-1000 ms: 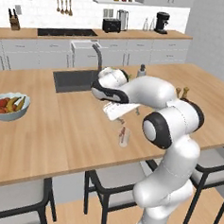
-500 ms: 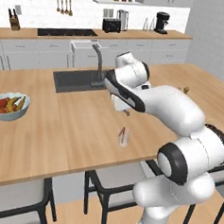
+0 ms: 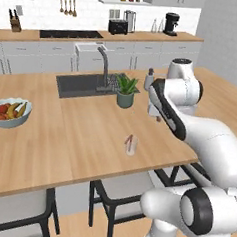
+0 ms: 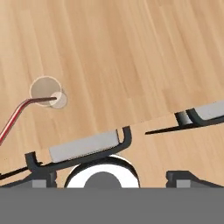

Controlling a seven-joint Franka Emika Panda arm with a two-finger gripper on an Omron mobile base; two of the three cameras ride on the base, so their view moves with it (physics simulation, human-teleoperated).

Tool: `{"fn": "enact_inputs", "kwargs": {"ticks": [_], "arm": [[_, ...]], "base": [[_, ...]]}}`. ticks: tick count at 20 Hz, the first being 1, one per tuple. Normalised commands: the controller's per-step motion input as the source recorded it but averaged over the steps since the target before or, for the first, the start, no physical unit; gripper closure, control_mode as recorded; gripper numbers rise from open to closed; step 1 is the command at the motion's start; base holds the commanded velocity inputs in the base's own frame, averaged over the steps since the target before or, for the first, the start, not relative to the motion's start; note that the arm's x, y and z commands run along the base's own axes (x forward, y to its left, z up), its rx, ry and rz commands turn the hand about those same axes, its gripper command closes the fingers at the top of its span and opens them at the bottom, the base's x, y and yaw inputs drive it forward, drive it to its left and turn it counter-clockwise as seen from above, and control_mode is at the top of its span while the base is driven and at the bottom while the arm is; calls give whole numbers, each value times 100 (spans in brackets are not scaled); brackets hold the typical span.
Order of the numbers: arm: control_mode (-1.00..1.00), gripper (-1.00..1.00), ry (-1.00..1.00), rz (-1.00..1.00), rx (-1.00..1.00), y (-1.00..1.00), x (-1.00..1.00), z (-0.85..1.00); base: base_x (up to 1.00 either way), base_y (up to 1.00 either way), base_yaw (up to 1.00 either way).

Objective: Take a straw from the drawer in front and place it inside the glass cup on the dining counter.

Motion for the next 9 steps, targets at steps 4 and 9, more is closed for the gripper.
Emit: {"fn": "enact_inputs", "kwargs": {"ticks": [4, 9], "arm": [[-100, -100, -1, 0, 3, -79, 0, 0], [-100, -100, 0, 0, 0, -75, -17, 0]], "base": [[0, 0, 0], [0, 0, 0]]}}
